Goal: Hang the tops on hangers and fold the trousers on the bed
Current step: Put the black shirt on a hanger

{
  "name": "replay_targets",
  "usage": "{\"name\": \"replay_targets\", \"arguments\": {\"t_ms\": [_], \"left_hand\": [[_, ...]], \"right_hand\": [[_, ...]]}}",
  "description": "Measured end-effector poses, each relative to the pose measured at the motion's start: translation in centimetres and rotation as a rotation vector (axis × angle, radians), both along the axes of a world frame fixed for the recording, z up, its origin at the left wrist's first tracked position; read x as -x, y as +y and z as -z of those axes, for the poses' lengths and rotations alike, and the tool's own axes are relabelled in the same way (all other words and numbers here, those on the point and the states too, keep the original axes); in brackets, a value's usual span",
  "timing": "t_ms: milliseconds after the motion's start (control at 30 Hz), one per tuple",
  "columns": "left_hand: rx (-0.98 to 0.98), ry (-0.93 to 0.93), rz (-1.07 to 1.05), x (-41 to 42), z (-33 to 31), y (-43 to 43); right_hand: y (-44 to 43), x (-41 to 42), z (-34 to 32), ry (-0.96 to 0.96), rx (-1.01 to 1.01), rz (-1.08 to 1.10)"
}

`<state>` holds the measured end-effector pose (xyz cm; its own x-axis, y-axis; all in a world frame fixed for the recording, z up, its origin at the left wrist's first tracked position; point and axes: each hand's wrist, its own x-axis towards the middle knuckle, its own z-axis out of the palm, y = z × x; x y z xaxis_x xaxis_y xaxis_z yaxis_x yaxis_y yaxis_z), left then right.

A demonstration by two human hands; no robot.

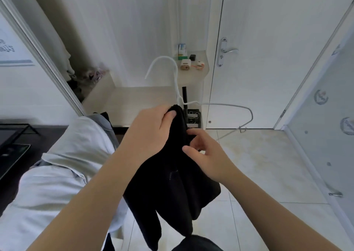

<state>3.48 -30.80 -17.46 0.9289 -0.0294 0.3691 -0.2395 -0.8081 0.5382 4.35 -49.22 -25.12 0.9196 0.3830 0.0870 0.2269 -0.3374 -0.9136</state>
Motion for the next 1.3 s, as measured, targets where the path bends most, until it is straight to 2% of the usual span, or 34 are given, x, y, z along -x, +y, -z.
{"name": "replay_targets", "arguments": {"t_ms": [100,233,367,500,667,800,933,1033,1133,1167,1300], "left_hand": [[0.034,0.024,0.000,0.5,1.1,0.0],[0.088,0.031,-0.097,1.0,2.1,1.1],[0.052,0.005,-0.111,1.4,2.9,2.4],[0.024,0.024,-0.100,1.6,3.4,4.2],[-0.059,0.168,0.001,1.5,5.3,6.5],[-0.132,0.315,0.091,1.8,6.3,8.2],[-0.174,0.410,0.120,2.1,7.2,8.4],[-0.203,0.424,0.167,2.1,7.7,7.1],[-0.168,0.376,0.228,1.9,7.6,4.6],[-0.167,0.350,0.252,1.6,7.5,3.8],[-0.170,0.252,0.331,0.6,6.8,2.8]], "right_hand": [[0.4,-0.6,1.2,-0.006,0.121,-0.086],[0.7,0.2,2.6,-0.123,0.084,-0.037],[0.0,0.6,4.6,0.040,0.161,-0.254],[-1.8,-1.0,7.9,0.018,0.414,-0.254],[-4.1,-2.4,10.7,-0.042,0.882,-0.288],[-5.9,-3.1,10.7,-0.079,1.000,-0.237],[-6.9,-3.6,9.9,-0.216,0.936,-0.147],[-5.7,-3.2,8.0,-0.335,0.678,-0.083],[-2.3,-1.8,4.0,-0.236,0.284,-0.146],[-1.2,-1.3,2.7,-0.211,0.214,-0.194],[0.4,-0.4,-0.6,-0.175,0.156,-0.236]]}}
